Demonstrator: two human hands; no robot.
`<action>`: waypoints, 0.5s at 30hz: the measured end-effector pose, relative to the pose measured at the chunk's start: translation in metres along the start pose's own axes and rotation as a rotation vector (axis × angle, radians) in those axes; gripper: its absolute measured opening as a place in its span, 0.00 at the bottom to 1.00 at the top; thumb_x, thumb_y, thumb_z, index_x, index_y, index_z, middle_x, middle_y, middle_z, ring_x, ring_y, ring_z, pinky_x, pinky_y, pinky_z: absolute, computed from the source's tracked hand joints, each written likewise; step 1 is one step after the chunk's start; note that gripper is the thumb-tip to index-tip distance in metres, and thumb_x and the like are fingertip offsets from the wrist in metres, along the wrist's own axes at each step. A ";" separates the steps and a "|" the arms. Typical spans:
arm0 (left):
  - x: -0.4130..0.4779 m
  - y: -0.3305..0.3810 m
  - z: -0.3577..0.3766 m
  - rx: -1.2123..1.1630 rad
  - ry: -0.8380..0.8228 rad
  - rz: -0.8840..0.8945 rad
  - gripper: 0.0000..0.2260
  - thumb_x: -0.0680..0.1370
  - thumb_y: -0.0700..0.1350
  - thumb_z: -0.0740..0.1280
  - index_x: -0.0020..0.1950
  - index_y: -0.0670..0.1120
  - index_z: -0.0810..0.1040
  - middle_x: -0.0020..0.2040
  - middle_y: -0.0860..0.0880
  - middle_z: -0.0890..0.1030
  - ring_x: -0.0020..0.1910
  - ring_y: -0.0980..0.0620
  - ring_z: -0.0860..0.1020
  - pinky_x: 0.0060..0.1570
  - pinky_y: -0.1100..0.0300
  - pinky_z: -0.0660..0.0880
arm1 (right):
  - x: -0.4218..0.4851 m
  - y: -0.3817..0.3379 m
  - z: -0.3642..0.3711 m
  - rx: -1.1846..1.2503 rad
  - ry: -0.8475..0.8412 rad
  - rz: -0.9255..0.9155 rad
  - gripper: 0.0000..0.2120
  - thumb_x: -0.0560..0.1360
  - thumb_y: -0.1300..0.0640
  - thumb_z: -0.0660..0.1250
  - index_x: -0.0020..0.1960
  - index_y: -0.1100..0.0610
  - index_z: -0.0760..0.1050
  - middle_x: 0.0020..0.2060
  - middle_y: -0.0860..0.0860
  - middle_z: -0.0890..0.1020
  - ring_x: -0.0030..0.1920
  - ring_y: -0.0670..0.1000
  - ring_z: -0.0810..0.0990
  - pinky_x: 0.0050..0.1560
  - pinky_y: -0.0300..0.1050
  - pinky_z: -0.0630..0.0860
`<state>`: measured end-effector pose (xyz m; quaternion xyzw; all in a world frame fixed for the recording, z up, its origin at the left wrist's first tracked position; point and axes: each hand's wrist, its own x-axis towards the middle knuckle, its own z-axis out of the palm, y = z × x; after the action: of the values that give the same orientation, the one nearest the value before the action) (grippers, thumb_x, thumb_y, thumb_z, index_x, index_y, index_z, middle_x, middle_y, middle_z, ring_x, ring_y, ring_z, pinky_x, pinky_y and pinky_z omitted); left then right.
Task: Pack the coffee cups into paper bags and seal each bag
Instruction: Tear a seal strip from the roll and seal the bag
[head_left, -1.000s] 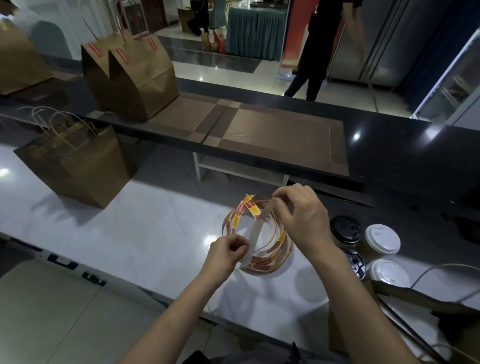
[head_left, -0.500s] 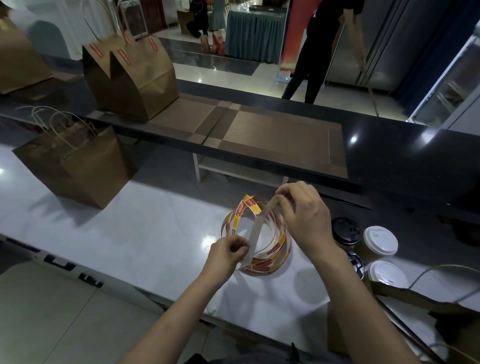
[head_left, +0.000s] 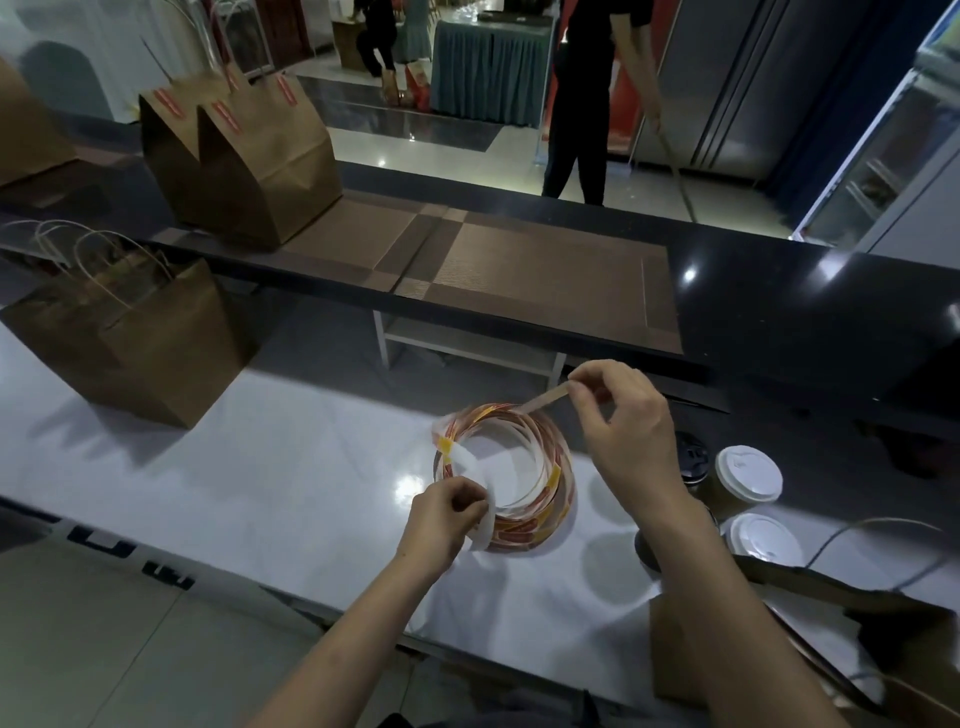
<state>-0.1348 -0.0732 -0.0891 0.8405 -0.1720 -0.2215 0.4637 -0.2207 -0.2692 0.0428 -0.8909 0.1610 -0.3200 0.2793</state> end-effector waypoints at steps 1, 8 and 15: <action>0.000 0.000 0.000 -0.007 0.008 -0.009 0.03 0.79 0.40 0.73 0.52 0.46 0.85 0.47 0.53 0.85 0.48 0.56 0.82 0.40 0.75 0.73 | -0.002 0.000 -0.001 0.004 -0.002 0.014 0.03 0.82 0.58 0.69 0.54 0.53 0.81 0.47 0.46 0.81 0.48 0.49 0.79 0.48 0.53 0.81; -0.001 -0.002 -0.003 -0.018 0.021 -0.002 0.03 0.79 0.41 0.74 0.48 0.48 0.83 0.44 0.54 0.85 0.46 0.57 0.83 0.44 0.70 0.74 | -0.022 0.006 -0.017 0.038 0.012 0.132 0.05 0.80 0.61 0.71 0.53 0.52 0.82 0.46 0.45 0.82 0.48 0.45 0.80 0.49 0.41 0.79; -0.012 0.011 0.002 -0.049 -0.023 0.067 0.04 0.80 0.39 0.72 0.50 0.48 0.83 0.47 0.54 0.84 0.49 0.57 0.82 0.45 0.73 0.76 | -0.048 0.001 -0.038 0.156 0.108 0.295 0.09 0.78 0.64 0.71 0.49 0.50 0.83 0.44 0.43 0.83 0.45 0.47 0.82 0.43 0.36 0.77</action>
<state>-0.1467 -0.0744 -0.0777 0.8198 -0.2001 -0.2197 0.4895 -0.2818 -0.2623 0.0434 -0.8147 0.2793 -0.3347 0.3823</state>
